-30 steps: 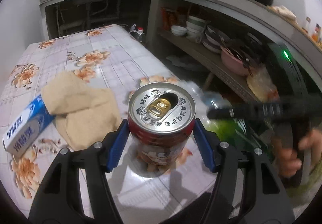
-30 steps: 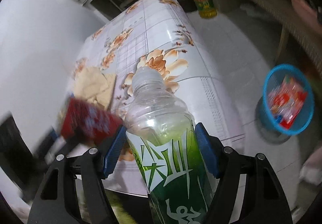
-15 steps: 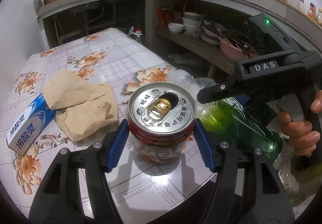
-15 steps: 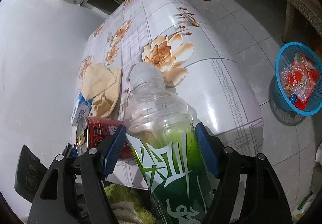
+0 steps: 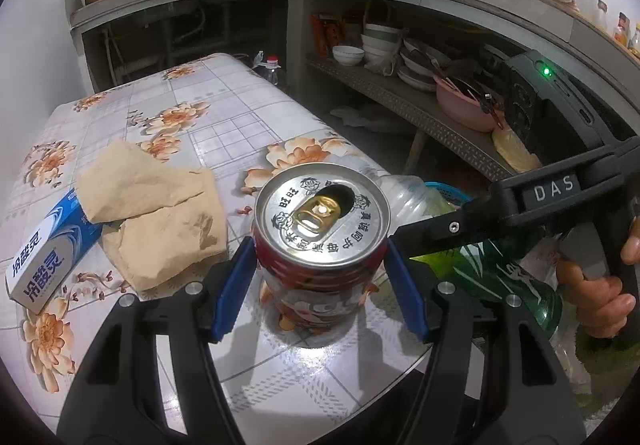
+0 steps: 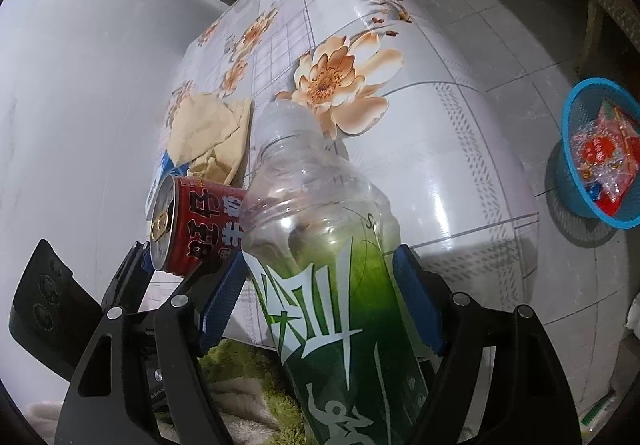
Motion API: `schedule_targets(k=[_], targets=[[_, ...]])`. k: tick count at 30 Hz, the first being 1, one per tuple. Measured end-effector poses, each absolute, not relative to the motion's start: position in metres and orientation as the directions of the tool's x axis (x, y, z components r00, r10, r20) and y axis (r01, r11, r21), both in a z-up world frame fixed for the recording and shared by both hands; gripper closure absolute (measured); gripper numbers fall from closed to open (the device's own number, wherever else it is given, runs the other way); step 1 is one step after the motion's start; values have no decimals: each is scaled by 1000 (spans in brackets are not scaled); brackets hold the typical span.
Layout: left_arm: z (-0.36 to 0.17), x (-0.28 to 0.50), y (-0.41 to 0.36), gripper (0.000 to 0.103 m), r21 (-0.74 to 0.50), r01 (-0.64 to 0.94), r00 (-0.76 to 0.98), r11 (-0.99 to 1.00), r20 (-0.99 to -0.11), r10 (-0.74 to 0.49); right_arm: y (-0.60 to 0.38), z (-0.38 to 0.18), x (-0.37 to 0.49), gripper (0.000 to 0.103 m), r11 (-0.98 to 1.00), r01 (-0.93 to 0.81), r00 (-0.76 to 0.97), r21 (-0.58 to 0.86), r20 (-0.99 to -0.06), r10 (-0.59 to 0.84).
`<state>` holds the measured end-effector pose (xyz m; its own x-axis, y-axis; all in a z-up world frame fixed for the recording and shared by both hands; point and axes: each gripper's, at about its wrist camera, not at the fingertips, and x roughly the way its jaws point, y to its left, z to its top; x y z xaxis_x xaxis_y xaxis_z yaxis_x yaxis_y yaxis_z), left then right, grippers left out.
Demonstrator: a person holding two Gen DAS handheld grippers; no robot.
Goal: Collect trash
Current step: 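Lift the can with the left tool while the right tool carries the bottle toward the wastebasket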
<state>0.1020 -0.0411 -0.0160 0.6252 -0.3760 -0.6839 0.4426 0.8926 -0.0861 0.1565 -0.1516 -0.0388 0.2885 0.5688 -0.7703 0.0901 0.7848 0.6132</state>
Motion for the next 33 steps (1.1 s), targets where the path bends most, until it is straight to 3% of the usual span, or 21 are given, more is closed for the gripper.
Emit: schedule_targets(k=[33], targets=[[-11, 109, -44, 42, -117, 393, 595, 912, -724, -349, -190, -38, 147, 33, 709, 145, 379, 690, -701, 605]])
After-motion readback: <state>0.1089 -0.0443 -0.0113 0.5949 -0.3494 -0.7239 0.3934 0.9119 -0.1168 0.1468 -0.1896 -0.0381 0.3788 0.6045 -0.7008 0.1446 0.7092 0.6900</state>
